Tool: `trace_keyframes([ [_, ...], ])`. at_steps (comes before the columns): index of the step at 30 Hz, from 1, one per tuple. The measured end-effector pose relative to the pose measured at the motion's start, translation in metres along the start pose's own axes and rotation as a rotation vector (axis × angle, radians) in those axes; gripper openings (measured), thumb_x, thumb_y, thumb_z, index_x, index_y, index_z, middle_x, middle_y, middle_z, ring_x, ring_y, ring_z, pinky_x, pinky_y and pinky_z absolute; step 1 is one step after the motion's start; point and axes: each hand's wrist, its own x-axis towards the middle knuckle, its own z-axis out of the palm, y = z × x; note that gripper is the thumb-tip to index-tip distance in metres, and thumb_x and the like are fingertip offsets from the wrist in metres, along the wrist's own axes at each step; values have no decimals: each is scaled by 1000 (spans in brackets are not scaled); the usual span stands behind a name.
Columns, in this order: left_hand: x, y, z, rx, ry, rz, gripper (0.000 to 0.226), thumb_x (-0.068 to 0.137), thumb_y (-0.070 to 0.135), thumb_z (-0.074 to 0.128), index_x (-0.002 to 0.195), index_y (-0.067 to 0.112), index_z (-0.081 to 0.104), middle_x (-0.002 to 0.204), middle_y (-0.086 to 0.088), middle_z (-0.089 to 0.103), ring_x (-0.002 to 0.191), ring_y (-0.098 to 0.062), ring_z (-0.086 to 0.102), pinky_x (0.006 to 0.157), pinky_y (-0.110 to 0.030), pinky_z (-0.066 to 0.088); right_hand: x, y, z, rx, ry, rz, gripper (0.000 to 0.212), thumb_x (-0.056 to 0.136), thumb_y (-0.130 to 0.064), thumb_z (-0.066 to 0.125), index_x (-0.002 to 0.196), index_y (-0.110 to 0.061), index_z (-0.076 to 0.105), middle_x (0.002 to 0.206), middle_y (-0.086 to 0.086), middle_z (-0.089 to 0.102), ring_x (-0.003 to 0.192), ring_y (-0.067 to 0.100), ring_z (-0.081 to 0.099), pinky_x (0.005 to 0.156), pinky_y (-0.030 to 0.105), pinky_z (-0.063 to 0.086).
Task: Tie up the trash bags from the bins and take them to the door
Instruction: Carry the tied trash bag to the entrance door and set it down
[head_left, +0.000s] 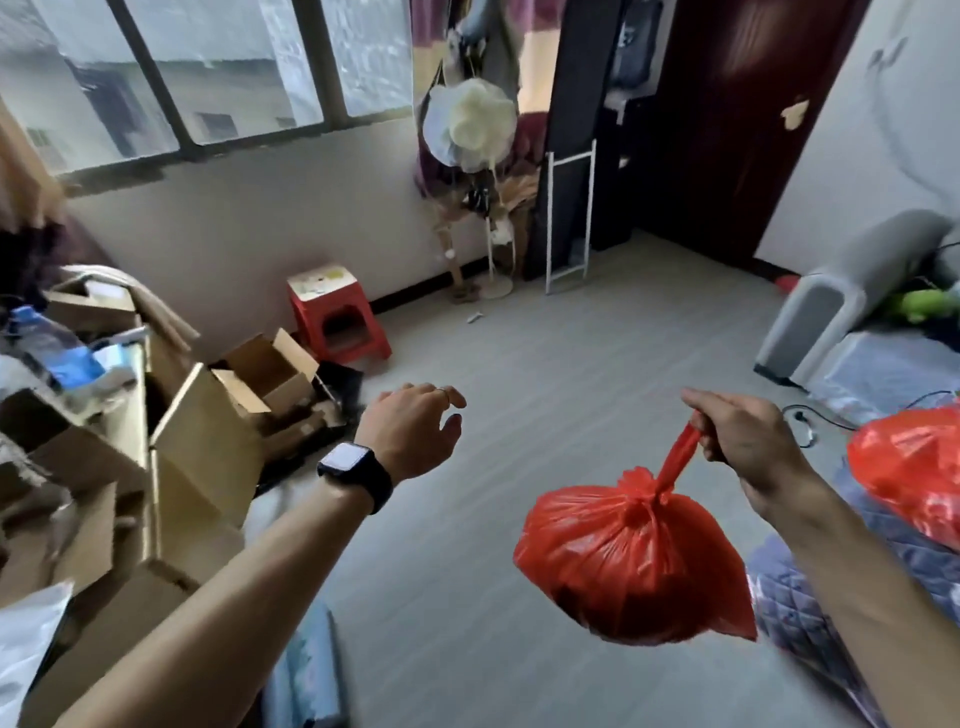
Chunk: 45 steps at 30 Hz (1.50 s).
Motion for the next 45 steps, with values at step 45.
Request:
trace_keyframes([
  [45,1164,218,189,-82,-139,550,32,94,39,45,121,35,62,116,10,68,111,-17,60,91,-34,48,1032,-53,-88,77,470,174,40,92,-24,65,57,-15,49,51,0,41,42,9,36,52,26,33],
])
